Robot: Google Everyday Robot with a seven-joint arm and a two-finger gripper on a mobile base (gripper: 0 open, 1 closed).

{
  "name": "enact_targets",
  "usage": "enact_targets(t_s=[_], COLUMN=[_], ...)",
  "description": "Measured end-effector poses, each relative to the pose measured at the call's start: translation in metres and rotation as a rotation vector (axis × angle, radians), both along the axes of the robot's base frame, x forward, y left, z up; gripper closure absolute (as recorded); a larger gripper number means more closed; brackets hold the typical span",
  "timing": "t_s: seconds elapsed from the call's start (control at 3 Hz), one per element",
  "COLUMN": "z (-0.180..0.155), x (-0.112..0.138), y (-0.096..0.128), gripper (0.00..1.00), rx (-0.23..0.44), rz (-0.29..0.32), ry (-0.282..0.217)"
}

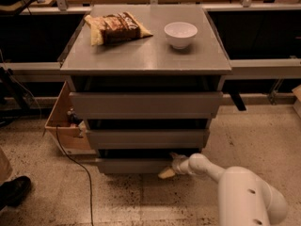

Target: Open bottom drawer

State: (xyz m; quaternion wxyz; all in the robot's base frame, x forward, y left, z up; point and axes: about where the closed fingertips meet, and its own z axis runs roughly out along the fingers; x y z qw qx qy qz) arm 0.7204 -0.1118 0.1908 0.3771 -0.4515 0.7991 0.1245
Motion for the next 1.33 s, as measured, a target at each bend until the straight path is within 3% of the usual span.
enact_targets(t_s=[0.33,0.67,1.0,1.33], z=[-0.015,-0.018,-0.012,-0.005], x=[-0.041,-0.065,-0.065,-0.065], y=[-0.007,-0.005,-0.005,-0.005], gripper=[0.0,0.26,0.51,0.66], rx=[-0.024,-0.04,-0.04,-0.04], rz=[0.02,0.049,0.049,0.049], ry=[0.047,0.087,0.087,0.087])
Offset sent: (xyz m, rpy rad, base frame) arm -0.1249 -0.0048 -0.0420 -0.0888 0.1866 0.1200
